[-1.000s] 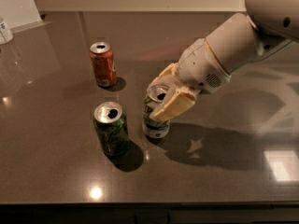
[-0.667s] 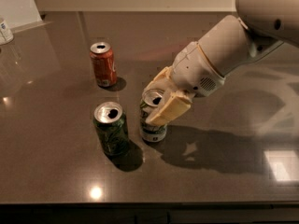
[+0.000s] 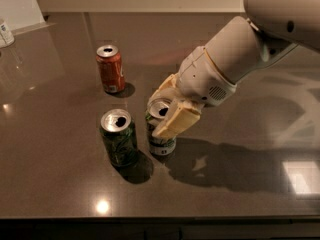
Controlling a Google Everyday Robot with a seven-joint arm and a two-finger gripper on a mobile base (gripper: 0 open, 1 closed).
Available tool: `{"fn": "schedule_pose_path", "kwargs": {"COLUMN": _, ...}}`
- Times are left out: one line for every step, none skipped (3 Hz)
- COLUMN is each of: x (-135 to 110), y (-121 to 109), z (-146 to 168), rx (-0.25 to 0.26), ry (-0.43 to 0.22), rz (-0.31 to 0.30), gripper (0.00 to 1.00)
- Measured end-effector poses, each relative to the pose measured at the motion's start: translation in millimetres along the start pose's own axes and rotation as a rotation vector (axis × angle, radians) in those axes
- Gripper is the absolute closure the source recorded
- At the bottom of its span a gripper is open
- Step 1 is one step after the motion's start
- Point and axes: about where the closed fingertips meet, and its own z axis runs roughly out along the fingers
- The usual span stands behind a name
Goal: Move 7up can near green can
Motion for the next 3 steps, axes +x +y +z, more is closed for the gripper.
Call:
{"fn": "schedule_pose_path", "kwargs": {"x": -1.6, "y": 0.7, "z": 0.6, "rx": -0.001, "ry": 0.001, "rz": -0.003, "gripper": 0.13}}
{"fn": "schedule_pose_path", "kwargs": {"x": -3.2, "y": 1.4, "z": 1.1, "rx": -0.001, "ry": 0.002, "rz": -0.006, "gripper": 0.0}}
{"fn": "schedule_pose_path", "kwargs": {"x": -3.2, "y": 1.4, "z": 1.1, "rx": -0.001, "ry": 0.002, "rz": -0.007, "gripper": 0.0}}
